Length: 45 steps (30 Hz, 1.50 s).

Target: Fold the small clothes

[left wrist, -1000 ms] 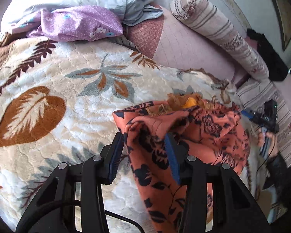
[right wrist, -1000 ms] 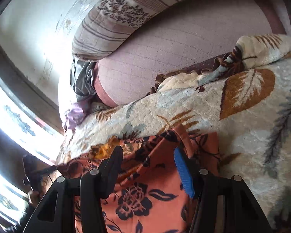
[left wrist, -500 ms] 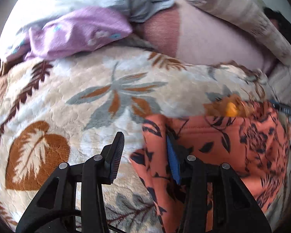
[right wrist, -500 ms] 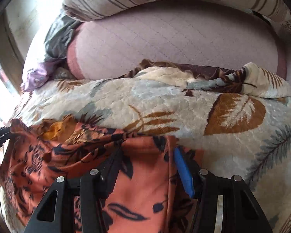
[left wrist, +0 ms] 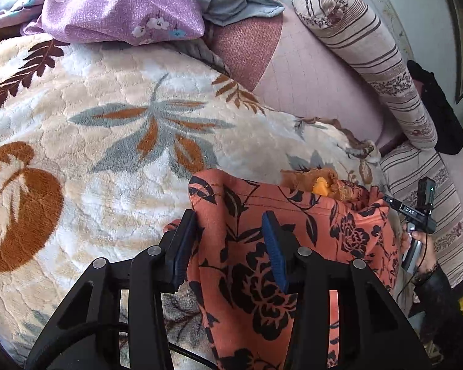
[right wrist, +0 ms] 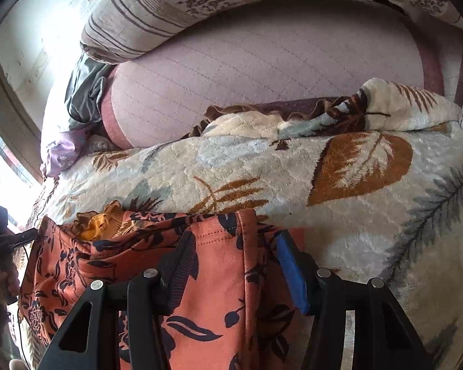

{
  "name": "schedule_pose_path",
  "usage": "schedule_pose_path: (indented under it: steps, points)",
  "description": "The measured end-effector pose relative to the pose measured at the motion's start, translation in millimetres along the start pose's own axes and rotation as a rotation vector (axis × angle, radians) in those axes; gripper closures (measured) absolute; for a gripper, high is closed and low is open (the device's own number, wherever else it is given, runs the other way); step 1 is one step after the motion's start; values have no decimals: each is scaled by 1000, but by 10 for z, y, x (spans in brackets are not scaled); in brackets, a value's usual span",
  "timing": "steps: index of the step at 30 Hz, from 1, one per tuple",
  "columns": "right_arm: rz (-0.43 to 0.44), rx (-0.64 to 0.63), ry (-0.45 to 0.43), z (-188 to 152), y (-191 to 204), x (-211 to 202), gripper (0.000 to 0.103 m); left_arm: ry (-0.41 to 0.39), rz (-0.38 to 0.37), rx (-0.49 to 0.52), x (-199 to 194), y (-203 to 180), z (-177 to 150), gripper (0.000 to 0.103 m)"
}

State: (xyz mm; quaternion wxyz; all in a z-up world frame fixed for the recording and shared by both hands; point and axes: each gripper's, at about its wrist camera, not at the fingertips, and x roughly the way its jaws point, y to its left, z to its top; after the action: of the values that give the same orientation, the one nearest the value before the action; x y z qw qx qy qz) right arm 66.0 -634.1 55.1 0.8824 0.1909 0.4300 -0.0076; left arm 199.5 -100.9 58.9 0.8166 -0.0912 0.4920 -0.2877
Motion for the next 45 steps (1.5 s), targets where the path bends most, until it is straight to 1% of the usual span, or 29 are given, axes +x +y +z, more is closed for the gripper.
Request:
schedule_pose_path:
  steps: [2,3,4,7,9,10,12,13,15,16,18,20,22,23,24,25,27,30,32,33,34,35,36,37,38,40,42,44,45]
  points:
    - [-15,-7,43,-10,37,178,76,-2,58,-1,84,-25,-14,83]
    - [-49,-20,60,-19,71,247,91,-13,61,-20,77,2,-22,91]
    - [-82,-28,58,-40,95,259,94,-43,49,-43,23,31,-28,94]
    - [-79,2,-38,-44,89,37,96,-141,39,-79,-217,104,-32,95]
    - [-60,38,-96,-34,9,-156,97,-146,51,-96,-257,147,-20,95]
    - [-57,59,-118,-26,-38,-230,97,-144,72,-96,-242,160,-12,96]
    - [-64,74,-151,-6,-95,-313,97,-152,121,-118,-189,214,-2,96]
    - [-74,82,-156,1,-121,-311,97,-154,127,-146,-153,267,-9,96]
    - [-114,95,-116,-14,-169,-168,97,-142,120,-194,-76,358,-33,96]
    - [-125,88,-81,-47,-180,-62,97,-139,96,-203,-60,376,-51,96]
    - [-137,75,-9,-147,-196,116,97,-133,-9,-216,-86,386,-66,96]
    - [-128,75,-31,-191,-189,94,94,-120,-92,-223,-132,393,-40,95]
    - [-79,111,-54,-169,-244,21,90,-107,-114,-209,-182,369,19,94]
    - [-50,127,-61,-152,-274,-8,78,-100,-117,-204,-210,357,47,92]
    - [-32,137,-68,-135,-296,-37,62,-99,-127,-204,-234,351,69,81]
    - [-22,142,-81,-122,-305,-69,57,-101,-132,-206,-260,344,83,63]
    - [-8,138,-102,-98,-295,-120,57,-106,-126,-194,-288,305,106,52]
    - [20,152,-112,-79,-285,-151,57,-81,-139,-186,-226,264,120,52]
    - [33,142,-99,-65,-249,-120,57,-20,-105,-171,-52,232,125,52]
    - [13,129,-81,-51,-219,-73,57,11,-76,-158,47,209,119,52]
    - [-8,118,-61,-52,-201,-18,57,27,-44,-137,131,166,119,54]
    - [-27,111,-38,-50,-188,49,59,25,-11,-114,181,123,113,64]
    - [-48,111,-19,-48,-191,109,73,18,20,-98,207,90,112,91]
    - [-78,107,0,-39,-189,160,82,3,28,-100,198,69,114,96]
    - [-92,105,3,-31,-179,170,95,-25,23,-105,151,65,113,97]
    - [-100,99,-31,-5,-157,85,96,-105,22,-116,-36,74,110,98]
    - [-87,90,-104,33,-151,-119,96,-175,12,-151,-214,128,116,98]
    - [-71,113,-166,87,-191,-302,96,-205,19,-175,-271,185,126,98]
    - [-51,127,-186,109,-219,-356,97,-192,49,-175,-220,204,129,98]
